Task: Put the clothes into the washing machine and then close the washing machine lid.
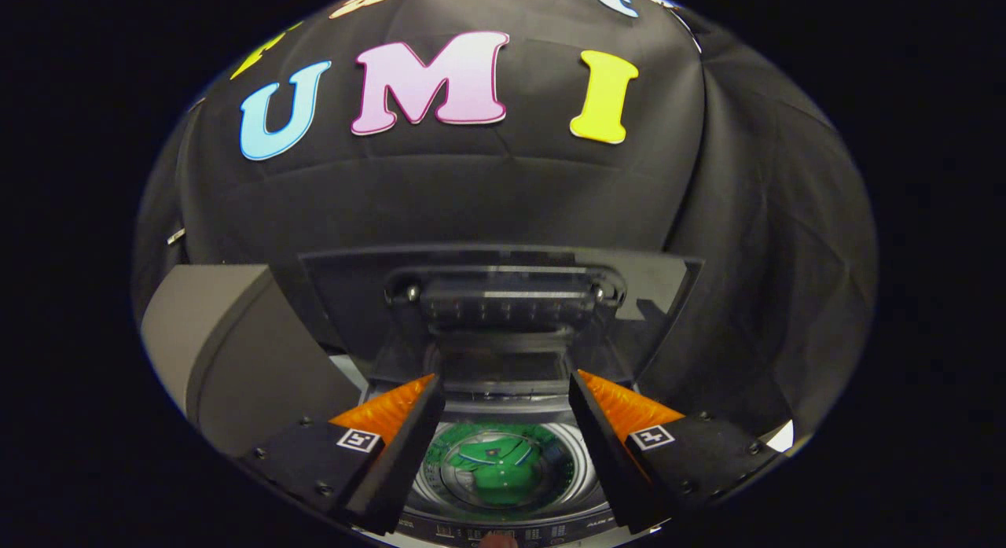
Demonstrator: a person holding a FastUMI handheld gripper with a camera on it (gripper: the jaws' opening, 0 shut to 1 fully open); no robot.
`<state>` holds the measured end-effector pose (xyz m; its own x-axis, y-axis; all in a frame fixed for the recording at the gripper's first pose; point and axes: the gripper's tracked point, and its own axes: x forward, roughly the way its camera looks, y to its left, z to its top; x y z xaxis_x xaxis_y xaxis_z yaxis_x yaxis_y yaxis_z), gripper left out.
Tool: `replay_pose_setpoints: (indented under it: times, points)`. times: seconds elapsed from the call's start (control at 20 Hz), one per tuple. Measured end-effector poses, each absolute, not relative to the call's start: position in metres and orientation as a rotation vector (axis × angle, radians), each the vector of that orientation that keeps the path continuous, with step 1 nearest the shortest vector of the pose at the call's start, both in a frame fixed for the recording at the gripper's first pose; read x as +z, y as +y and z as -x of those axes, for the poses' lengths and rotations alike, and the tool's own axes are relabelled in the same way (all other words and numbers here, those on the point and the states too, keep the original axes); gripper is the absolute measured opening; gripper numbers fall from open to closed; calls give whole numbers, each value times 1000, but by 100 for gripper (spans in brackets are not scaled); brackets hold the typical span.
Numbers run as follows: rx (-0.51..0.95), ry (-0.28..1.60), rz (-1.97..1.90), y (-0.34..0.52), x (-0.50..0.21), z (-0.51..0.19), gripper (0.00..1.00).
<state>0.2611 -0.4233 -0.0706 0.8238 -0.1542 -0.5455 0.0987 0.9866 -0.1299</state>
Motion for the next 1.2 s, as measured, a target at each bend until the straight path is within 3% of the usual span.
replay_pose_setpoints:
  times: [0.3, 0.55, 1.2]
  points:
    - [-167, 503, 78, -427, -4, -294, 99]
    - [-190, 479, 65, -433, 6, -334, 99]
    - [-205, 563, 68, -439, -27, -375, 99]
